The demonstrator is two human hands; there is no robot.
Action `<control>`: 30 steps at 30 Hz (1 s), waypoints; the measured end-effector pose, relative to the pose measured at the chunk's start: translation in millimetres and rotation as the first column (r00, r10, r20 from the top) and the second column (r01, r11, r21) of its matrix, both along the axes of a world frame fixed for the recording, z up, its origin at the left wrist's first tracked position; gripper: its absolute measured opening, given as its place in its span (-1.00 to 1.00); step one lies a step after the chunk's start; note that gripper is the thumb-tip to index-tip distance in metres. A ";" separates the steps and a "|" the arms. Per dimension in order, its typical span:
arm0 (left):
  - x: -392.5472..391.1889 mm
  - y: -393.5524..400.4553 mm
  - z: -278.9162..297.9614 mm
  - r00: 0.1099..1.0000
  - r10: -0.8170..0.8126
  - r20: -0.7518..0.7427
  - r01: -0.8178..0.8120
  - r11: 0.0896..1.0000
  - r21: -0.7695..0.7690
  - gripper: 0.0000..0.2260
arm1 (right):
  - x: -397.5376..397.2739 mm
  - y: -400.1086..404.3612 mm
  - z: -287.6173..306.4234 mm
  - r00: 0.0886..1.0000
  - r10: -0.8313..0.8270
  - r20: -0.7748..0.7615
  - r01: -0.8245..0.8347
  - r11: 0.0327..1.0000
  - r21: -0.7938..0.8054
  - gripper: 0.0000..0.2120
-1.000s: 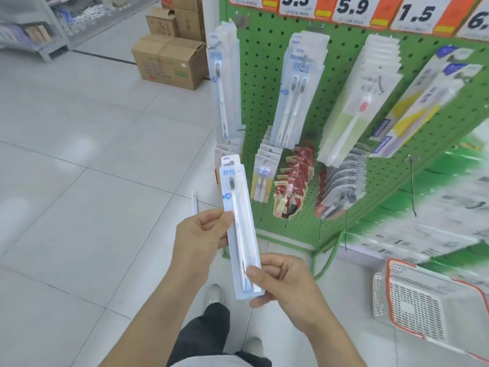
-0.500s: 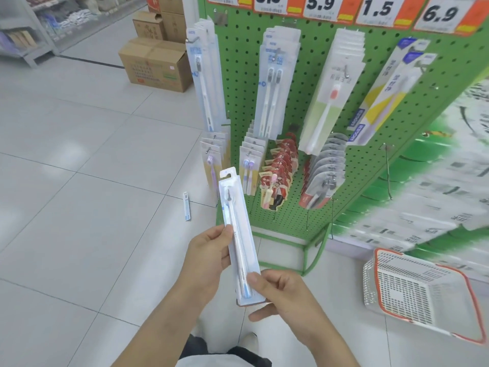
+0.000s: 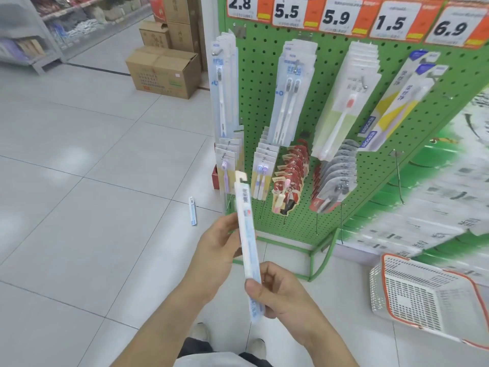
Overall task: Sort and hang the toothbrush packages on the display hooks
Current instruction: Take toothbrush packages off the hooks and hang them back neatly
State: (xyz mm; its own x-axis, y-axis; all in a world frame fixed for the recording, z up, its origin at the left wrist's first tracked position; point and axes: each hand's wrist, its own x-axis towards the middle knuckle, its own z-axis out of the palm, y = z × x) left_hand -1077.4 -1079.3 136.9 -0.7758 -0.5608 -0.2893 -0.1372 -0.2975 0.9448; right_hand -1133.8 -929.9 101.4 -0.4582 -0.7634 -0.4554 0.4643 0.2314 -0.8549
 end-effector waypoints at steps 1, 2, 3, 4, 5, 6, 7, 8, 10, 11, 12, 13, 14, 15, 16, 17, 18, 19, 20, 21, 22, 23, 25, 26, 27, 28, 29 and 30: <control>2.5 -3.2 -0.6 0.999 -0.047 -0.009 0.046 0.997 -0.064 -0.69 | 2.2 -2.7 0.2 0.999 0.004 -0.044 -0.004 1.000 0.003 -0.65; 4.9 -6.9 -1.3 0.996 -0.086 -0.025 0.084 0.992 -0.092 -0.64 | 3.7 -5.0 0.4 0.996 0.004 -0.089 -0.004 1.000 0.000 -0.66; 7.0 -10.9 -1.6 0.992 -0.120 -0.047 0.115 0.990 -0.081 -0.59 | 4.8 -6.7 0.8 0.992 0.000 -0.129 0.001 1.000 0.006 -0.65; 8.6 -14.9 -1.2 0.988 -0.138 -0.069 0.136 0.990 -0.032 -0.54 | 5.9 -8.2 1.2 0.987 -0.009 -0.161 0.010 1.000 0.010 -0.64; 9.1 -18.0 0.7 0.987 -0.137 -0.082 0.140 0.990 0.030 -0.51 | 6.4 -9.2 1.1 0.981 -0.013 -0.193 0.017 1.000 0.016 -0.64; 8.6 -20.5 2.2 0.989 -0.122 -0.080 0.128 0.989 0.073 -0.50 | 6.5 -9.6 -0.1 0.973 -0.005 -0.232 0.013 0.999 0.031 -0.63; 8.0 -22.5 4.0 0.994 -0.097 -0.057 0.101 0.992 0.075 -0.53 | 6.8 -10.2 -0.6 0.961 0.014 -0.275 0.005 0.998 0.067 -0.61; 6.9 -23.6 6.0 0.997 -0.072 -0.019 0.072 0.997 0.037 -0.58 | 7.3 -10.6 -1.7 0.950 0.030 -0.312 0.002 0.995 0.103 -0.60; 4.2 -25.4 7.4 0.999 -0.027 0.029 0.029 0.998 -0.064 -0.72 | 7.4 -10.9 -3.5 0.934 0.059 -0.351 -0.011 0.990 0.139 -0.55; 3.2 -26.3 7.2 0.999 0.002 0.032 0.001 0.996 -0.093 -0.78 | 7.7 -11.2 -3.5 0.931 0.075 -0.358 -0.025 0.989 0.142 -0.53; 2.8 -27.7 6.7 0.999 0.036 0.027 -0.033 0.994 -0.104 -0.81 | 7.8 -11.5 -3.3 0.926 0.084 -0.369 -0.039 0.991 0.128 -0.55; 2.8 -30.0 5.5 0.998 0.064 0.024 -0.061 0.992 -0.109 -0.83 | 7.7 -11.6 -2.8 0.921 0.092 -0.378 -0.056 0.993 0.105 -0.62; 2.9 -32.8 4.5 0.996 0.085 0.025 -0.082 0.990 -0.112 -0.84 | 7.8 -11.5 -2.3 0.921 0.097 -0.378 -0.072 0.994 0.081 -0.74; 3.2 -35.8 3.5 0.995 0.099 0.027 -0.095 0.989 -0.113 -0.84 | 8.0 -11.6 0.5 0.926 0.099 -0.363 -0.084 0.995 0.055 -0.83; 3.4 -38.8 2.3 0.994 0.105 0.029 -0.101 0.989 -0.108 -0.84 | 8.2 -11.4 1.8 0.931 0.094 -0.353 -0.088 0.996 0.033 -0.85; 3.6 -42.2 0.8 0.994 0.103 0.032 -0.099 0.990 -0.101 -0.84 | 8.3 -11.5 3.0 0.936 0.084 -0.341 -0.081 0.996 0.022 -0.85; 3.6 -45.2 -0.5 0.995 0.093 0.036 -0.090 0.992 -0.088 -0.83 | 7.7 -11.2 2.5 0.941 0.066 -0.331 -0.063 0.998 0.021 -0.85; 3.5 -48.1 -1.8 0.996 0.079 0.037 -0.076 0.995 -0.068 -0.82 | 6.6 -10.9 4.3 0.947 0.043 -0.317 -0.039 0.999 0.020 -0.85; 3.3 -50.6 -3.2 0.997 0.064 0.033 -0.063 0.997 -0.044 -0.81 | 5.2 -10.2 5.0 0.952 0.026 -0.306 -0.020 1.000 0.022 -0.86; 3.0 -52.8 -4.6 0.998 0.057 0.029 -0.056 0.998 -0.026 -0.81 | 3.8 -9.2 5.2 0.955 0.016 -0.298 -0.009 1.000 0.026 -0.86; 2.7 -54.8 -5.6 0.998 0.061 0.026 -0.060 0.998 -0.017 -0.81 | 2.5 -8.0 5.3 0.954 0.015 -0.299 -0.007 1.000 0.029 -0.83; 2.2 -56.8 -6.5 0.997 0.072 0.023 -0.071 0.997 -0.014 -0.81 | 1.0 -7.0 7.2 0.953 0.021 -0.303 -0.011 0.999 0.035 -0.77; 1.2 -59.8 -8.7 0.996 0.093 0.011 -0.093 0.996 -0.010 -0.82 | -2.7 -4.8 9.7 0.961 0.034 -0.275 -0.028 0.999 0.022 -0.72; 0.6 -60.9 -9.8 0.995 0.104 0.006 -0.104 0.995 -0.006 -0.82 | -4.9 -3.9 11.0 0.968 0.037 -0.248 -0.039 0.999 -0.003 -0.70; 0.1 -61.9 -10.8 0.993 0.115 0.004 -0.115 0.993 0.001 -0.82 | -7.3 -3.3 12.4 0.973 0.041 -0.229 -0.049 0.998 -0.029 -0.67; -0.2 -62.7 -11.6 0.992 0.125 0.005 -0.125 0.992 0.010 -0.82 | -10.1 -2.6 12.6 0.974 0.050 -0.220 -0.063 0.997 -0.052 -0.64; -0.5 -63.8 -12.2 0.991 0.134 0.007 -0.135 0.991 0.021 -0.82 | -12.8 -2.0 12.2 0.973 0.065 -0.221 -0.082 0.994 -0.069 -0.62; -0.7 -64.8 -12.7 0.990 0.144 0.010 -0.144 0.989 0.033 -0.82 | -15.2 -1.5 11.4 0.970 0.082 -0.227 -0.102 0.991 -0.081 -0.60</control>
State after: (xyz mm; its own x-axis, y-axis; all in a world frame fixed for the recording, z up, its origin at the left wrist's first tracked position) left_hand -1078.2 -1144.1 124.3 -0.6853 -0.6564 -0.3155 -0.0982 -0.3459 0.9331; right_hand -1149.1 -931.3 112.7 -0.4661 -0.8407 -0.2756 0.2398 0.1798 -0.9540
